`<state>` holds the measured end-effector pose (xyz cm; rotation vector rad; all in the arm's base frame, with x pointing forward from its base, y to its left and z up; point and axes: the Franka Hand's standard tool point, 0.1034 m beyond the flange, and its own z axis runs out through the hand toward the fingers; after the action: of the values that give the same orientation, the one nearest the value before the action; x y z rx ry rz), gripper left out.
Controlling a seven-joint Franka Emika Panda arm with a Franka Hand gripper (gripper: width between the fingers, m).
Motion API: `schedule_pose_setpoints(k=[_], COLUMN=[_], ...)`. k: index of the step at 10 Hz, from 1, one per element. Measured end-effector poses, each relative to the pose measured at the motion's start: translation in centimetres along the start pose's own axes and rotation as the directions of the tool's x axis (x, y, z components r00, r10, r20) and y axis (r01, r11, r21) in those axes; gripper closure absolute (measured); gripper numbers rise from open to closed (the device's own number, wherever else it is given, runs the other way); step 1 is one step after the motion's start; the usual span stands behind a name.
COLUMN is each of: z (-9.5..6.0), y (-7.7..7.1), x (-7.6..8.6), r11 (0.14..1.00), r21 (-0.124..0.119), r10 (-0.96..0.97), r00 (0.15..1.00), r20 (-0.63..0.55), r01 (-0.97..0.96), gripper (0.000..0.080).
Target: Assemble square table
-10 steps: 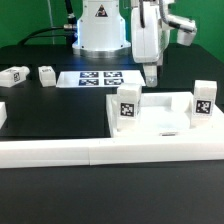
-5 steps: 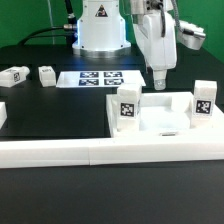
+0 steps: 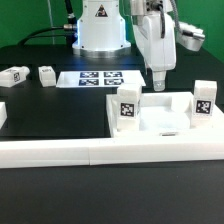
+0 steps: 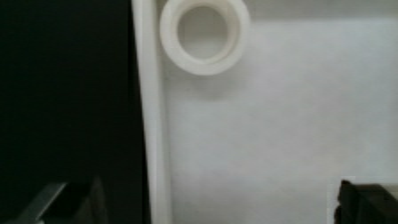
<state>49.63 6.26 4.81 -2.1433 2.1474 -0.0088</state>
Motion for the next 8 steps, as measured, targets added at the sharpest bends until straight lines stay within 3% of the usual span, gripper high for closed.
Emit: schedule_pose_setpoints(k=[2, 4, 7, 8], z=[1.6, 3.3, 3.5, 3.5], y=[1.0, 1.7, 1.7, 1.7], x=[1.0, 1.2, 1.1, 1.1], r11=[1.000, 0.999, 0.999, 0.999], r21=[-0.005, -0.029, -0.032, -0.032], r10=[-0.022, -0.030, -0.038, -0.038], r00=[0.999, 0.998, 0.998, 0.998], r20=[-0.034, -0.053, -0.056, -0.056], r01=[0.022, 0.029, 0.037, 0.037], gripper=[0.0150, 0.0150, 0.0150, 0.0266])
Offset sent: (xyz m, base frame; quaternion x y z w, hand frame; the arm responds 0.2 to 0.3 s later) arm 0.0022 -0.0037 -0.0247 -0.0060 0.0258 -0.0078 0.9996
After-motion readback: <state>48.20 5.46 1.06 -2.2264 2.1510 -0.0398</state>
